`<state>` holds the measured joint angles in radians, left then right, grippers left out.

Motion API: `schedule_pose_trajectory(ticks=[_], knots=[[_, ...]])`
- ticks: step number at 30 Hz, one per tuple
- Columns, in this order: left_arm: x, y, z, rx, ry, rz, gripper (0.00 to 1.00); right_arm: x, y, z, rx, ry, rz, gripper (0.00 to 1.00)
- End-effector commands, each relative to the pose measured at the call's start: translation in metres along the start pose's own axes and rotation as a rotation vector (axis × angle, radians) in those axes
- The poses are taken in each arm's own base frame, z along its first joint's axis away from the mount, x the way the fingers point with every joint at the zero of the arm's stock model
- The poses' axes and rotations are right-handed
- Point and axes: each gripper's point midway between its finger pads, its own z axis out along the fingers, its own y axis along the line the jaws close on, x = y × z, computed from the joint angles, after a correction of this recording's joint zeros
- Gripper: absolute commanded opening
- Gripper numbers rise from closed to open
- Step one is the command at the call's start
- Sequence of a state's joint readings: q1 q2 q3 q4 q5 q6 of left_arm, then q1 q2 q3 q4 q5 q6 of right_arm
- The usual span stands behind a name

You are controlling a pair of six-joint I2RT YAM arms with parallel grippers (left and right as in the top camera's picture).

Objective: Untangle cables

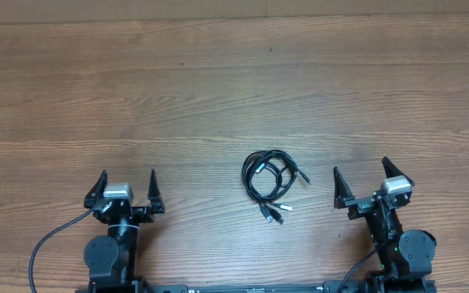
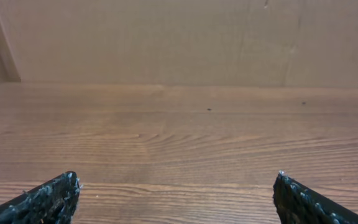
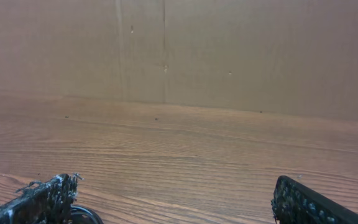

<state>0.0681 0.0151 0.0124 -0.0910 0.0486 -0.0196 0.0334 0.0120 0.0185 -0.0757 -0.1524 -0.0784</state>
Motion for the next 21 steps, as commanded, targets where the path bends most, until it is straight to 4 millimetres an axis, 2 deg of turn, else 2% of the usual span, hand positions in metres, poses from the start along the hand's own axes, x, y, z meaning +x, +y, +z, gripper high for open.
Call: schedule_pose_trajectory(ticks=[1,10,21], knots=[[0.0,0.002,-0.003,-0.012,0.027,-0.004,1.0,0.004,0.001,0.001,-0.003,0.007,0.003,1.0],[-0.01,0.01,-0.014,-0.065,0.161,-0.005,0.99,0.004,0.001,0.001,-0.003,0.007,0.003,1.0],[-0.024,0.01,-0.013,-0.065,0.306,0.01,0.99,0.004,0.001,0.001,-0.003,0.007,0.003,1.0]])
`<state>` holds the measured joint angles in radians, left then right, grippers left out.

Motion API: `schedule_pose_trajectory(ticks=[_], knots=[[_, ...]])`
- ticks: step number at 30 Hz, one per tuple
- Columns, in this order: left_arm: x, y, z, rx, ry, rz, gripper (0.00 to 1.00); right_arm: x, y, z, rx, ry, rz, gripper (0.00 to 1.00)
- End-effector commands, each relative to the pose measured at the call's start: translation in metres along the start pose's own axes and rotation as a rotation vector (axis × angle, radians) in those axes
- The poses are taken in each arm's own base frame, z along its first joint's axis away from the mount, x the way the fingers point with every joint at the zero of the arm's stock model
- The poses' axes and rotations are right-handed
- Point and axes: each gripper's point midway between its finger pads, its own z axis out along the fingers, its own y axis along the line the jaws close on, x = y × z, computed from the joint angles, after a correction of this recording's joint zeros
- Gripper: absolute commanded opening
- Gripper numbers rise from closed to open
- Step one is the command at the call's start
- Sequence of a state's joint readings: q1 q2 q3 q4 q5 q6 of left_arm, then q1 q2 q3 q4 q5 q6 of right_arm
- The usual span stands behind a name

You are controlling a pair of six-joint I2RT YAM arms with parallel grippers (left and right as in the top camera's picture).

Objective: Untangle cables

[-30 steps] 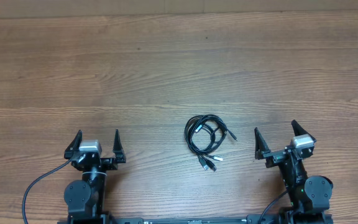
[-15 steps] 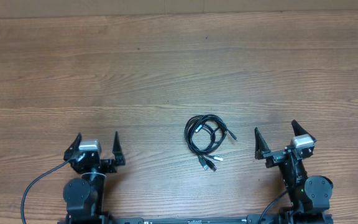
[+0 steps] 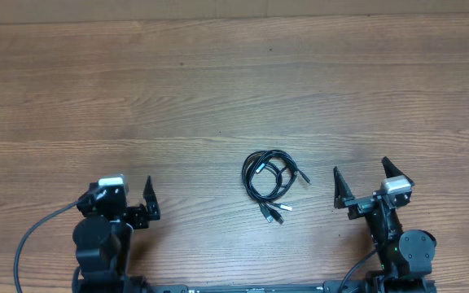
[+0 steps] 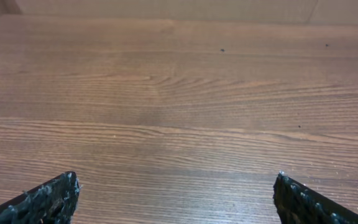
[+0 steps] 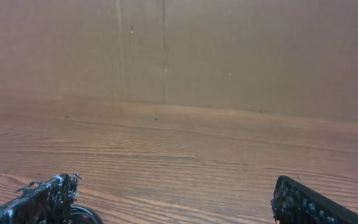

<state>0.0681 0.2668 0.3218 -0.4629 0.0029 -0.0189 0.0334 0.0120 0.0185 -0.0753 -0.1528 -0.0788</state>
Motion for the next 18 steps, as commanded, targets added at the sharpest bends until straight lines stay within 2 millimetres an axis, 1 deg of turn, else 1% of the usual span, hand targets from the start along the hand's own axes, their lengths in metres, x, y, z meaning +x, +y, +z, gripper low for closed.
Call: schedule_pose_trajectory(ticks=[1,11,15,18], knots=[[-0.02,0.003,-0.004,-0.016,0.006,0.015,1.0,0.004,0.001,0.001,-0.003,0.007,0.003,1.0],[-0.017,0.001,0.012,-0.007,0.177,0.013,1.0,0.004,0.001,0.001,-0.003,0.007,0.003,1.0],[-0.018,-0.003,0.018,0.014,0.211,0.01,1.0,0.004,0.001,0.001,-0.003,0.007,0.003,1.0],[-0.02,-0.004,0.019,0.023,0.218,0.005,1.0,0.004,0.001,0.001,-0.003,0.007,0.003,1.0]])
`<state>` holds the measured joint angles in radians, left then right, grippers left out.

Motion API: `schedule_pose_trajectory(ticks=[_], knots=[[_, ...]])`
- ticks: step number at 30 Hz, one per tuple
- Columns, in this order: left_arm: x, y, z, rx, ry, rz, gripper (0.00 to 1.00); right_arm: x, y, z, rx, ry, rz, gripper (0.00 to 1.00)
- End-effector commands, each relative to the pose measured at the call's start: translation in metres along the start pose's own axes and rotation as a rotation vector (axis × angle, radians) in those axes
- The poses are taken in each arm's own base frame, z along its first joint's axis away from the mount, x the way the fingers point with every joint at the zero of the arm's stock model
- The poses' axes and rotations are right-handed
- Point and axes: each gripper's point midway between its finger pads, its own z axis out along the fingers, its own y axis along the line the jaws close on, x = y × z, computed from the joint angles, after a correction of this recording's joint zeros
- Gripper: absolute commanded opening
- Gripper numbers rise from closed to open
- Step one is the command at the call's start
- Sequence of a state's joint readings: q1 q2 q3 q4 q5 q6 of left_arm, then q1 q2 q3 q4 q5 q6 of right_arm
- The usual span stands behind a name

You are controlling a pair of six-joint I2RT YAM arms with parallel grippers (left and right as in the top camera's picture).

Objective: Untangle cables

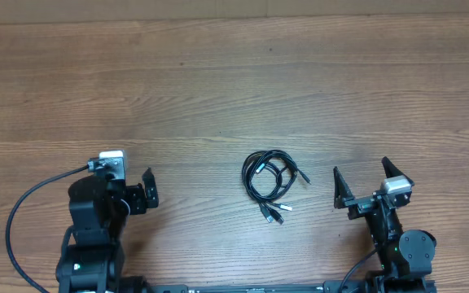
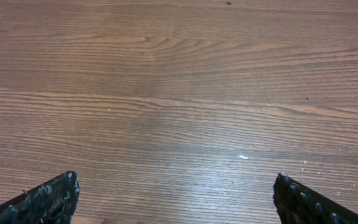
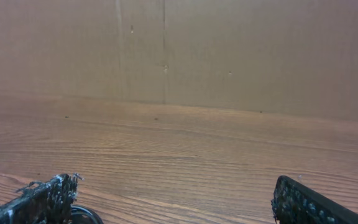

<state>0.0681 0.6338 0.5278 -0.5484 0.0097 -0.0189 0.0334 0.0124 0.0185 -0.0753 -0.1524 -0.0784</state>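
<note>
A tangle of thin black cables [image 1: 270, 180] lies coiled on the wooden table [image 1: 218, 81], with several plugs sticking out at its near side. It sits between the two arms, closer to the right one. My left gripper [image 1: 129, 196] is open to the left of the tangle and tilted down at bare wood [image 2: 174, 186]; only a sliver of cable shows at the right edge of that view. My right gripper [image 1: 361, 174] is open and empty, low and level [image 3: 173, 190], with a loop of cable [image 3: 84, 215] by its left fingertip.
A brown cardboard wall [image 3: 229, 50] stands along the far side of the table. The left arm's own black lead [image 1: 19, 224] curves along the near left edge. Bare wood lies beyond and to the left of the tangle.
My left arm has pitched further down and shifted a little to the left; its view now shows only table. The right arm and the cables have not moved.
Both grippers first stood open and level at the near edge, facing the back wall, with the tangle between them. Then the left wrist was tilted down toward the table, and now it is tilted more steeply. The right arm stayed still throughout.
</note>
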Motion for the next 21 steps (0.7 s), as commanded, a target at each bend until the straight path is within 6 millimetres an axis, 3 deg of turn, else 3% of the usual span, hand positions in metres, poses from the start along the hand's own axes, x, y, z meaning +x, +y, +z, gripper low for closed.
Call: schedule_pose_trajectory(ticks=[1,21], knots=[[-0.0157,-0.0039,-0.0055,0.024,-0.028,0.01,1.0,0.0042,0.0008,0.0007,-0.003,0.007,0.003,1.0],[-0.0086,-0.0081,-0.0085,0.048,0.012,0.009,1.0,0.0042,0.0008,0.0007,-0.003,0.007,0.003,1.0]])
